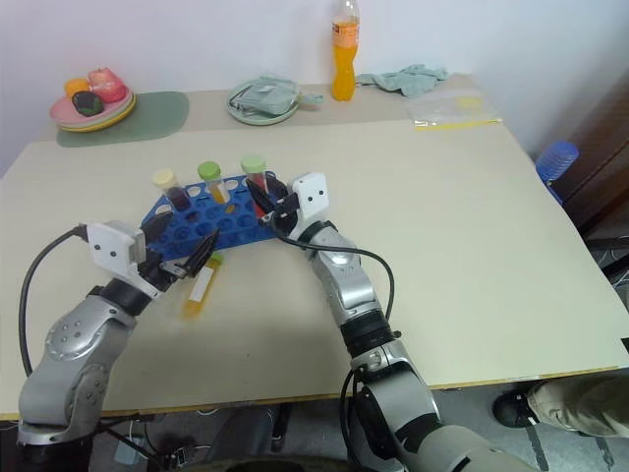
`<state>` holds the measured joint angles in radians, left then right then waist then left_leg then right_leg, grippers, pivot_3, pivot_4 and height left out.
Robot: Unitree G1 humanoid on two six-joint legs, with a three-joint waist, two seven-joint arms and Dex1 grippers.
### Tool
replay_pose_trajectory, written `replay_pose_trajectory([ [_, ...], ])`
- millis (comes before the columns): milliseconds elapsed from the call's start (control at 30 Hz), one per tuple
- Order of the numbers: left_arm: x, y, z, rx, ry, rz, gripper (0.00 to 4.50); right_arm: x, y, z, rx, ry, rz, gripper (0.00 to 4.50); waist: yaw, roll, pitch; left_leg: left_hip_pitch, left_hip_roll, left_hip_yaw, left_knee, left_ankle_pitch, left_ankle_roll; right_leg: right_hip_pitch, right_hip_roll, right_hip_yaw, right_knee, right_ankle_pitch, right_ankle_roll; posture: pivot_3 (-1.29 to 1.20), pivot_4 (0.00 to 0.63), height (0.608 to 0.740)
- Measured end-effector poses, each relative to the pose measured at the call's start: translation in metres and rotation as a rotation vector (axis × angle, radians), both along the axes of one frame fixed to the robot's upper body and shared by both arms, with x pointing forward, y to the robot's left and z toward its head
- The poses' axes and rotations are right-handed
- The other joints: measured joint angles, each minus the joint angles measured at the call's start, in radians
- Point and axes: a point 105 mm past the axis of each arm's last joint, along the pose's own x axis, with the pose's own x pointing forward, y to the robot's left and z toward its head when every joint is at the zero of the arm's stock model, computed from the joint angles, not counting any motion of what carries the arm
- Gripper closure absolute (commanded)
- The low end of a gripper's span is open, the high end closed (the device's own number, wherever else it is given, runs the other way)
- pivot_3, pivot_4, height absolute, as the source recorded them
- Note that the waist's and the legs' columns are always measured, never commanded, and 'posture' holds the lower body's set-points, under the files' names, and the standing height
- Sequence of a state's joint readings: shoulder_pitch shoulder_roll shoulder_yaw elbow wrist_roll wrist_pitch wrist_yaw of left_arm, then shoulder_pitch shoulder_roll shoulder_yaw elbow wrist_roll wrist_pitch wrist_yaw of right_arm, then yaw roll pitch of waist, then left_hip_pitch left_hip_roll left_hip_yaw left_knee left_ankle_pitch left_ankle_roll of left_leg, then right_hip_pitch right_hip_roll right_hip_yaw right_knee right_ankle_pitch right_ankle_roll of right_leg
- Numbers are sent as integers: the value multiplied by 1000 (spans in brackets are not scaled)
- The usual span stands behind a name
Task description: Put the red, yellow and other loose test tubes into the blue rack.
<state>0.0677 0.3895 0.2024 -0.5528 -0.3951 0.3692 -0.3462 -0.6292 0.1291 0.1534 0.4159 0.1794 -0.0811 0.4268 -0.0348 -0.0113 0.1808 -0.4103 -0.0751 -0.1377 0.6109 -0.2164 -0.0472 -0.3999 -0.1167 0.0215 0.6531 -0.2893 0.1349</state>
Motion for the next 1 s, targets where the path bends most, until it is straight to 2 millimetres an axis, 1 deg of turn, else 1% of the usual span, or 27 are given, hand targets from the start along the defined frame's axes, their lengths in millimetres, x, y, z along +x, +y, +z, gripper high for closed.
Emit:
replay_pose_trajectory([
  [133,-4,-1,-7,-5,33,-9,0,1,1,-2,-7,-11,-8,3772,-6,0,0,1,0,0,0,0,0,0,0,0,0,0,0,0,150,740],
  [367,-11,1,-20,-4,72,-25,0,7,5,-1,-28,-23,-31,3772,-6,0,0,1,0,0,0,0,0,1,0,0,0,0,0,0,150,740],
  [433,-12,3,-23,-7,77,-23,0,10,6,-6,-47,-12,-38,3772,-6,0,0,1,0,0,0,0,0,1,0,0,0,0,0,0,150,740],
  [500,-11,3,-25,-11,80,-21,0,11,6,-13,-63,6,-43,3772,-5,0,0,1,0,0,0,0,0,1,0,0,0,0,0,0,150,740],
  [700,-11,3,-25,-14,80,-15,0,10,8,-13,-72,-8,-43,3772,-6,0,0,1,0,0,0,0,0,1,0,0,0,0,0,0,150,740],
  [833,-10,5,-25,-15,84,-1,0,7,10,-12,-54,2,6,1796,-8,0,0,1,0,0,0,0,0,1,0,0,0,0,0,0,150,740],
  [900,-9,9,-27,-13,100,26,0,3,11,0,-30,-45,26,836,-8,1,0,1,0,0,0,0,0,0,0,0,1,0,0,0,150,740],
  [1000,-6,13,-23,-19,134,58,0,-7,12,26,10,-141,51,836,-7,1,0,1,1,-1,0,0,0,0,0,0,1,0,0,0,150,740],
])
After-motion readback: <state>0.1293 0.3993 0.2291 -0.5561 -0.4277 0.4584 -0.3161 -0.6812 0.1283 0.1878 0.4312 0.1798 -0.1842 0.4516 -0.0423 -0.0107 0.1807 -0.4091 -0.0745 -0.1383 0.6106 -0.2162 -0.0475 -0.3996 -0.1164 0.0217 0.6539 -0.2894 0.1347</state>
